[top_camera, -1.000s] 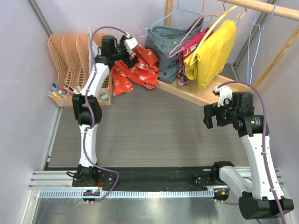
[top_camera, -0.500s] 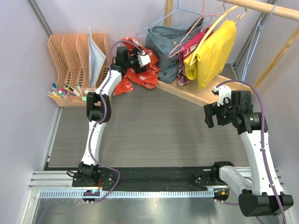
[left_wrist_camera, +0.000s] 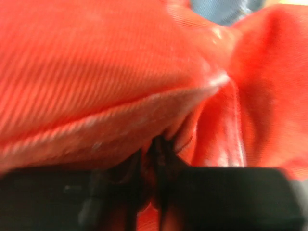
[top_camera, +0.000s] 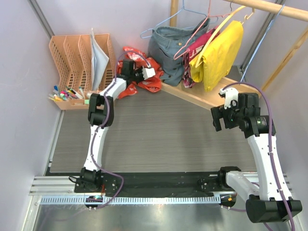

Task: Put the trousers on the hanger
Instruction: Move the trousers to the center of the board

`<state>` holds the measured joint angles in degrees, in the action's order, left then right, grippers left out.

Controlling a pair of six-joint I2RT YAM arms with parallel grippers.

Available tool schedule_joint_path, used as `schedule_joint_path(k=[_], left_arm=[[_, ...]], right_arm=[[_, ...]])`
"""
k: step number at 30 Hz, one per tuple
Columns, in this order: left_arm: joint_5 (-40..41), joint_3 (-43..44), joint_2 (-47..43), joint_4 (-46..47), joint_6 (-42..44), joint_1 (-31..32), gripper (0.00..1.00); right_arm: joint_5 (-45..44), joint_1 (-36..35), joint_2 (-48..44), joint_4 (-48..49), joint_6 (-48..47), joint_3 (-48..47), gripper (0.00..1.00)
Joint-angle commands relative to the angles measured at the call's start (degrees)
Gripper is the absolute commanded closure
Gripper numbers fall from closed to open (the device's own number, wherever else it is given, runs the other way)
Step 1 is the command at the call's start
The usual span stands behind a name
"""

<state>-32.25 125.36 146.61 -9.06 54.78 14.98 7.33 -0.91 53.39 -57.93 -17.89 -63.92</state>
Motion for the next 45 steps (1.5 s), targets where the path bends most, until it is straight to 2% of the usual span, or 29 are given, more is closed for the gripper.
schedule_joint_path(k=[1,9,10,14,19,22,23,26,31,34,36,37,38,40,41,42,43,44,45], left_arm=[[0.8,-6.9,-11.9,-6.3,-1.4,-0.1,1.0],[-4.1,-16.2,-33.7,-15.8,-10.0,3.3,1.0],[-4.4,-16.5,-38.4,-17.2,-10.6,4.8,1.0],[-4.2,-15.6,-46.3,-20.7,-16.4,9.4,1.0],[-2.1,-5.7,-49.2,-19.8,-31.2,14.4,1.0],[-0.9,4.5,-47.9,-17.8,-41.1,16.5,1.0],[-0.5,9.9,-46.8,-17.5,-42.7,17.0,1.0],[1.8,17.6,-45.4,-13.7,-47.6,18.3,1.0],[5.0,21.4,-46.9,-6.2,-53.2,18.4,1.0],[5.4,15.1,-52.5,-9.0,-53.8,18.2,1.0],[4.0,-1.0,-58.6,-9.6,-54.4,15.5,1.0],[3.6,-7.8,-65.2,-9.7,-55.9,14.2,1.0],[3.6,-21.2,-69.0,-10.2,-55.1,12.7,1.0],[2.3,-32.5,-77.7,-15.2,-51.6,6.8,0.99],[1.8,-41.4,-79.9,-17.5,-50.3,4.2,0.96],[-2.7,-44.9,-81.6,-20.6,-46.0,-2.7,0.94],[-6.1,-47.8,-83.3,-28.7,-41.1,-6.3,0.86],[-8.3,-51.8,-85.4,-34.2,-35.6,-9.4,0.72],[-9.2,-53.0,-86.1,-40.1,-23.8,-13.7,0.36]], right_arm=[[-0.5,0.1,-0.8,2.9,0.3,-1.9,0.05],[2.5,0.2,-2.5,3.4,1.6,-3.8,0.05],[2.9,0.2,-2.7,3.4,1.9,-3.8,0.06],[4.9,0.2,-3.4,3.7,3.2,-4.3,0.06],[6.1,0.1,-4.2,4.3,5.3,-5.1,0.06],[7.0,0.2,-4.4,4.3,5.8,-5.5,0.06],[6.9,0.2,-4.5,4.5,5.9,-5.7,0.06],[7.1,0.2,-4.6,4.5,5.9,-6.0,0.06],[7.1,0.2,-4.9,4.8,6.2,-6.0,0.05],[7.5,0.2,-4.9,4.6,6.0,-5.8,0.05],[7.9,0.1,-4.9,4.2,4.9,-5.8,0.05],[7.9,0.1,-4.8,3.7,4.4,-5.7,0.05],[8.0,0.2,-4.6,3.4,3.7,-5.7,0.05],[9.6,0.1,-4.1,0.8,0.3,-6.0,0.05],[10.5,0.2,-3.6,-0.6,-1.1,-6.1,0.05],[12.9,0.1,-1.9,-2.2,-5.3,-6.4,0.05],[13.6,0.1,-0.9,-5.5,-7.2,-6.7,0.05],[13.8,0.1,0.0,-6.9,-9.3,-6.8,0.05],[13.7,0.2,2.7,-8.0,-10.9,-6.9,0.05]])
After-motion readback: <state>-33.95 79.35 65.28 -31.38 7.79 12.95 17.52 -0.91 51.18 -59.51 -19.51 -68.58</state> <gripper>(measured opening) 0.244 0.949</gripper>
